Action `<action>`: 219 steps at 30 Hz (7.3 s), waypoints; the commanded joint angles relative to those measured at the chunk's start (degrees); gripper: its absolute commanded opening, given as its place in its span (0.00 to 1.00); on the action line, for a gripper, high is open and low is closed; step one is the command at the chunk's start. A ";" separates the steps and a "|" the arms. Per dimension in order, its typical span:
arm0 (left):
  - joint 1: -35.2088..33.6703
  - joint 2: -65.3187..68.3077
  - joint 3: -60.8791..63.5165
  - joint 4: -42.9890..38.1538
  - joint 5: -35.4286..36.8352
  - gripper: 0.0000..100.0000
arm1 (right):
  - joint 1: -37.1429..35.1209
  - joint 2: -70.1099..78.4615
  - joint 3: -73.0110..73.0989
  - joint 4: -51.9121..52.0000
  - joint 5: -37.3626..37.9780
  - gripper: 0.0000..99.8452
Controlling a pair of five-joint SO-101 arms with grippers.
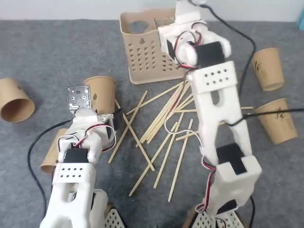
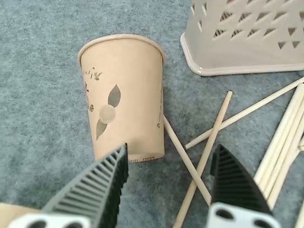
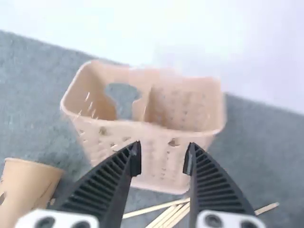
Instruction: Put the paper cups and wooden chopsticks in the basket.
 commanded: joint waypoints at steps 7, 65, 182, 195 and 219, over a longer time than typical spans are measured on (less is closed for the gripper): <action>-0.26 -1.58 -0.22 -1.67 -0.44 0.27 | 7.43 2.24 -1.32 -3.82 2.46 0.17; -0.26 -1.49 0.22 -3.25 -0.53 0.27 | 5.76 5.76 -1.41 25.27 -2.02 0.01; -0.26 -1.58 0.48 -3.34 -2.37 0.27 | 8.04 14.99 -9.58 9.10 4.48 0.01; -0.26 -1.58 0.40 -3.34 -2.46 0.27 | 13.85 21.58 -9.93 11.30 4.66 0.01; -0.26 -1.58 0.66 -4.31 -2.46 0.27 | 8.57 18.07 -9.58 3.30 3.87 0.01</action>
